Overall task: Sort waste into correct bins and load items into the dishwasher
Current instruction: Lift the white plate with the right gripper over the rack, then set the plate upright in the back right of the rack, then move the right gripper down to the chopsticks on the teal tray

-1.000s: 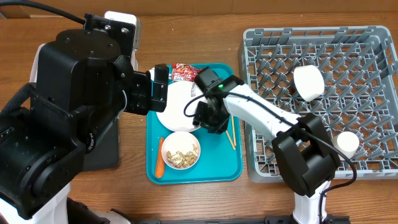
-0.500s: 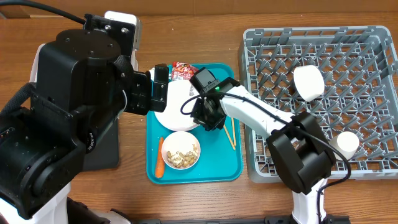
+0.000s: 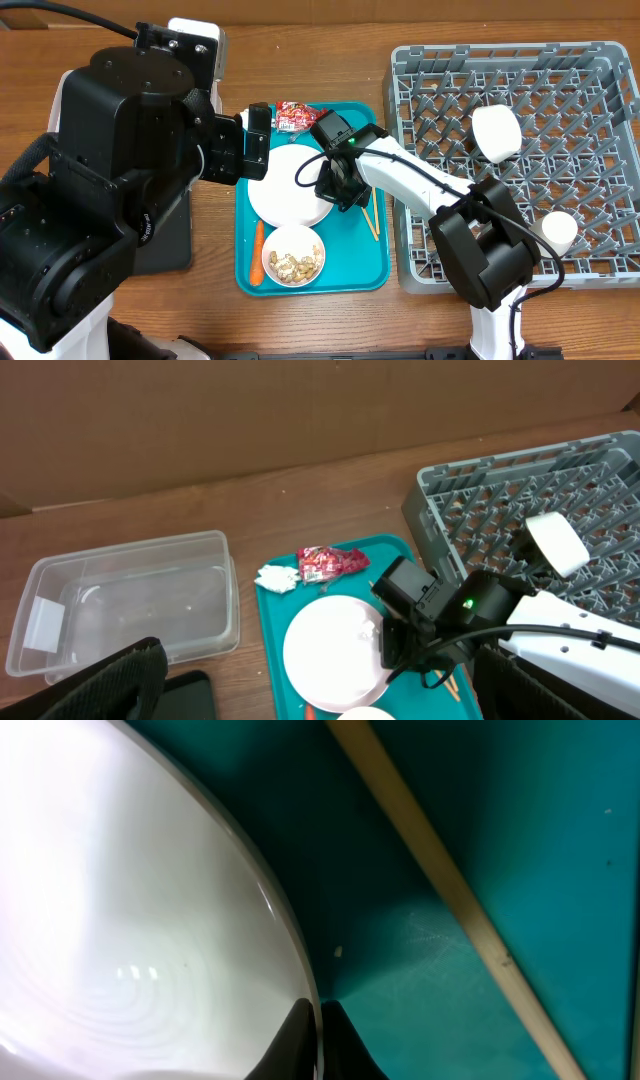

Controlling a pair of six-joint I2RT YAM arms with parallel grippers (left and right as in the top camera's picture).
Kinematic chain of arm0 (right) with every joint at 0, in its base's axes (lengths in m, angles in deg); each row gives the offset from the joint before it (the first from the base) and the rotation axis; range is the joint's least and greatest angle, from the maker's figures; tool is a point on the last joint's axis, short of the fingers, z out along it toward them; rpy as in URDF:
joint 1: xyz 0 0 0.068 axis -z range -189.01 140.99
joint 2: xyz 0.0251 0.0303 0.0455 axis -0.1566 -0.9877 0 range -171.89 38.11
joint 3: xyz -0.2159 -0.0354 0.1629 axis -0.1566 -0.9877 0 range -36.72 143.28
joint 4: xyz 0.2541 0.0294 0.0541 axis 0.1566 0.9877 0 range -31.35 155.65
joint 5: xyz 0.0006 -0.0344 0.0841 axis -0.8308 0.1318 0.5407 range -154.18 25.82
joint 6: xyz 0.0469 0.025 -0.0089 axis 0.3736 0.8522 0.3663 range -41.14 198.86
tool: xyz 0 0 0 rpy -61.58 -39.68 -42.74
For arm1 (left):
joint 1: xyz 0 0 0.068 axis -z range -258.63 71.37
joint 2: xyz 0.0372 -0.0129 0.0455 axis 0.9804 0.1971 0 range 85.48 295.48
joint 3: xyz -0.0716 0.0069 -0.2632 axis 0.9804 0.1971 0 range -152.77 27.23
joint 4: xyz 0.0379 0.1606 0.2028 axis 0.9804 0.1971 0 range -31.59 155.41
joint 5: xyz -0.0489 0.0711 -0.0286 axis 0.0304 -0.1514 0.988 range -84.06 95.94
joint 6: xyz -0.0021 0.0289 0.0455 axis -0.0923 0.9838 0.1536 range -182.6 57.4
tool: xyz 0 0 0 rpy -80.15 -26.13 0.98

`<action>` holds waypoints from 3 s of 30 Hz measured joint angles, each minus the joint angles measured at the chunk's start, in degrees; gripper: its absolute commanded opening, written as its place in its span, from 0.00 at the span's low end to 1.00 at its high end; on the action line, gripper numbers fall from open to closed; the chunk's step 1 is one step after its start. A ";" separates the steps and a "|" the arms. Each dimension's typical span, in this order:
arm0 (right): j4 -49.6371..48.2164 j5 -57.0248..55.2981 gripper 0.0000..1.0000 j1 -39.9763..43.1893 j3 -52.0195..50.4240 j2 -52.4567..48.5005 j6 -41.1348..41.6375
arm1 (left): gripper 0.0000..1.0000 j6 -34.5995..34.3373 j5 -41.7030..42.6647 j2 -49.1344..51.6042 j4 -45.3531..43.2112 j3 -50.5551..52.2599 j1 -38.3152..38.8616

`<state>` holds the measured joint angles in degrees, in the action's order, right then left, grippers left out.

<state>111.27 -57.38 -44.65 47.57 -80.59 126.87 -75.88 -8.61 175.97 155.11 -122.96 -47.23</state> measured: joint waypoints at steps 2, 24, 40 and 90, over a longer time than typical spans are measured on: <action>0.92 -0.20 0.04 0.04 0.02 0.02 -0.09 | 1.00 0.00 0.00 0.00 0.00 0.00 0.00; 22.69 -23.69 0.04 10.34 18.51 15.91 -12.96 | 1.00 0.00 0.00 0.00 0.00 0.00 0.00; 12.50 -71.21 0.04 35.71 22.43 17.14 -21.88 | 1.00 0.00 0.02 0.00 0.00 0.02 0.00; -5.42 -76.26 0.85 22.51 -0.52 17.59 -50.31 | 1.00 0.00 0.02 0.00 0.02 0.02 0.00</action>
<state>105.85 -133.63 -22.14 47.04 -62.99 76.55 -75.88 -8.58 175.97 155.13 -122.93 -47.23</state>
